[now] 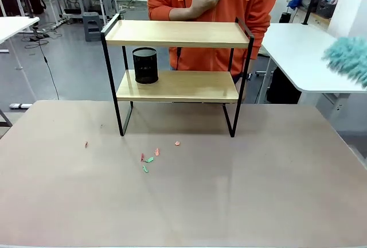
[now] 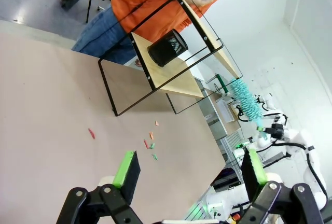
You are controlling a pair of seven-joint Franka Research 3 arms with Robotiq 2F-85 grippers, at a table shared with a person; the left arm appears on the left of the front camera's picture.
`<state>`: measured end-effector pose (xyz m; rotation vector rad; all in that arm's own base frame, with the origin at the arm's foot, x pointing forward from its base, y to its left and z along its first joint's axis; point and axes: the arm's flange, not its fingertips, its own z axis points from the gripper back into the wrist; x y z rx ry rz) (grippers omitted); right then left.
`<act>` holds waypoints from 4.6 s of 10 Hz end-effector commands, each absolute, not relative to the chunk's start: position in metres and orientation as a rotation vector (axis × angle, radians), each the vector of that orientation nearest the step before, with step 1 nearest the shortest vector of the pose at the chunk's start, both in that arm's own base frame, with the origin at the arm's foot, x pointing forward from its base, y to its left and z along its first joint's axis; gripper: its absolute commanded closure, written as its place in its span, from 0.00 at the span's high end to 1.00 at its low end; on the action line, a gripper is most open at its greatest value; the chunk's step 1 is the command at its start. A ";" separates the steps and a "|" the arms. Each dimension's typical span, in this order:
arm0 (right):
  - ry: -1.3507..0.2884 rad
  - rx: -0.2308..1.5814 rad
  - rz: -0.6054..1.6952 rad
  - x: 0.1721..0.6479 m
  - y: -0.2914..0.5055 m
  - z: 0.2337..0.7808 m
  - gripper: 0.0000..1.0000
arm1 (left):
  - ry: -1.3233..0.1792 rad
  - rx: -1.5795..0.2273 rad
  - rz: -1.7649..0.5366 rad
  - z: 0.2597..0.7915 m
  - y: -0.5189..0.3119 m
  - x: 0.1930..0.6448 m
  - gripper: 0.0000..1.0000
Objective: Clean the shelf.
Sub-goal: Clean the remaining tier of the Shelf with the Duster once objects are removed, then hand the Duster back to the human.
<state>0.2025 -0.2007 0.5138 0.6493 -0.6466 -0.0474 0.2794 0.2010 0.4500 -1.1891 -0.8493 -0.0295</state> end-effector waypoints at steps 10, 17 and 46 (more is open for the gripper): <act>-0.605 0.684 -0.064 0.212 -0.196 0.492 0.13 | -0.877 -1.197 -0.040 0.451 0.198 0.280 1.00; -0.659 0.695 -0.101 0.206 -0.208 0.506 0.13 | -0.849 -1.189 -0.030 0.450 0.201 0.280 1.00; -0.086 0.708 1.252 0.239 0.125 0.613 0.13 | -0.159 -1.172 -1.499 0.529 -0.279 0.299 1.00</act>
